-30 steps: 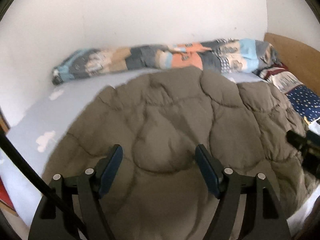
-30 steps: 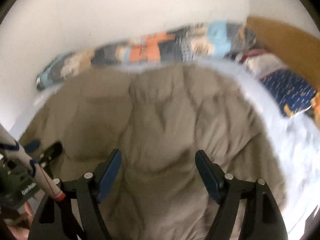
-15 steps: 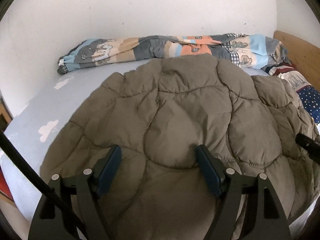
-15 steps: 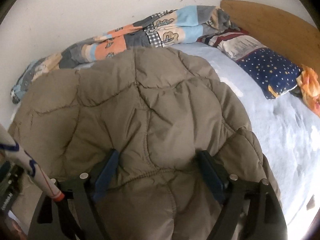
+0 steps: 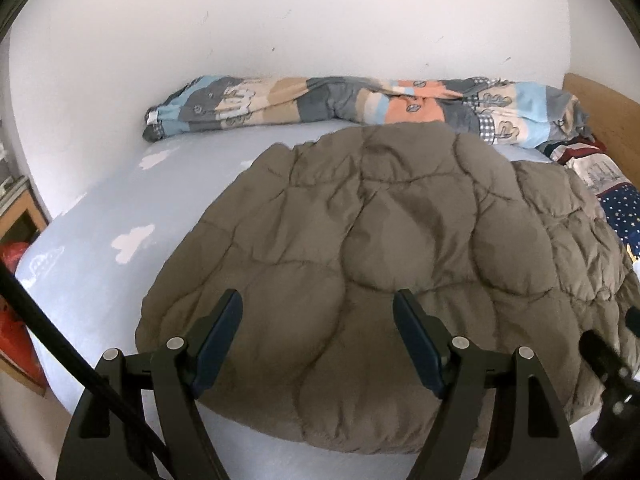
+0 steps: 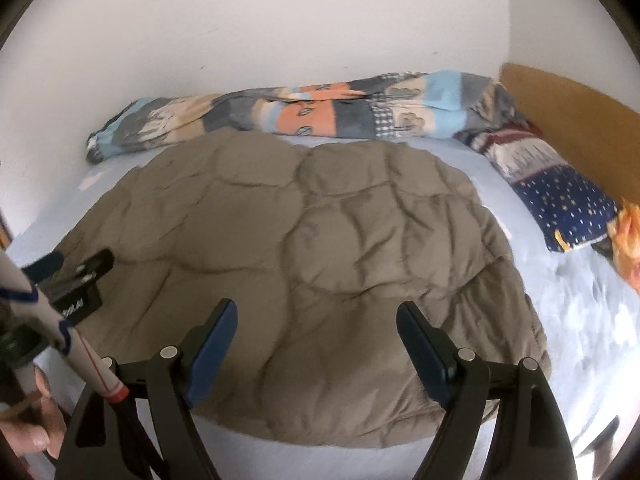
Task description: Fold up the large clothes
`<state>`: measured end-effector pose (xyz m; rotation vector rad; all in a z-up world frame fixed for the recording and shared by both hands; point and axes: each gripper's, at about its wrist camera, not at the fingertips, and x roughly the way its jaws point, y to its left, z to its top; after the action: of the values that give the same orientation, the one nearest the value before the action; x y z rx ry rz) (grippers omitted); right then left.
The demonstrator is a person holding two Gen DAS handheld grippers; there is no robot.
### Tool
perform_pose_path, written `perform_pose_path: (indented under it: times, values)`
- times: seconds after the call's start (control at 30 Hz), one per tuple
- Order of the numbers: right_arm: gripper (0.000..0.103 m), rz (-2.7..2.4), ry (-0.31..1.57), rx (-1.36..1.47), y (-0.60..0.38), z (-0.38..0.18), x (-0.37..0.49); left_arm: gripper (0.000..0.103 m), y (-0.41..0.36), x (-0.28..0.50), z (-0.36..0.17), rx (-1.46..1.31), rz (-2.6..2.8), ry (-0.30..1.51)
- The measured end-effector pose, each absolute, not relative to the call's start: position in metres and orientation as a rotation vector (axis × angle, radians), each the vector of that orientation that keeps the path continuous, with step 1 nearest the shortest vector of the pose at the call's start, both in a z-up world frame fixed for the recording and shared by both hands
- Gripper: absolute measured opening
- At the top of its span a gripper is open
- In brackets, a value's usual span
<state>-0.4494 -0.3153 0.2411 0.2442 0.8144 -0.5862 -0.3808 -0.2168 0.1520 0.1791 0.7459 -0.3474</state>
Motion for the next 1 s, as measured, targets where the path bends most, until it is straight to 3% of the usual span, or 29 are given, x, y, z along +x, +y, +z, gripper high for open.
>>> perform_pose_path:
  times: [0.23,0.6,0.77,1.0]
  values:
    - [0.087,-0.554,0.917,0.258,-0.320,0.209,-0.437,0.077,-0.216,-0.373,0.143,0.195,-0.316,0.770]
    - [0.091,-0.761,0.790,0.350,-0.362,0.230,-0.472,0.077,-0.217,-0.378,0.140,0.233,-0.321,0.739]
    - [0.093,-0.808,0.919,0.550,-0.399,0.190,-0.481,0.077,-0.214,-0.373,0.134,0.198,-0.340,0.788]
    - [0.096,-0.797,0.902,0.528,-0.393,0.194,-0.484,0.080,-0.211,-0.371,0.130,0.187,-0.350,0.806]
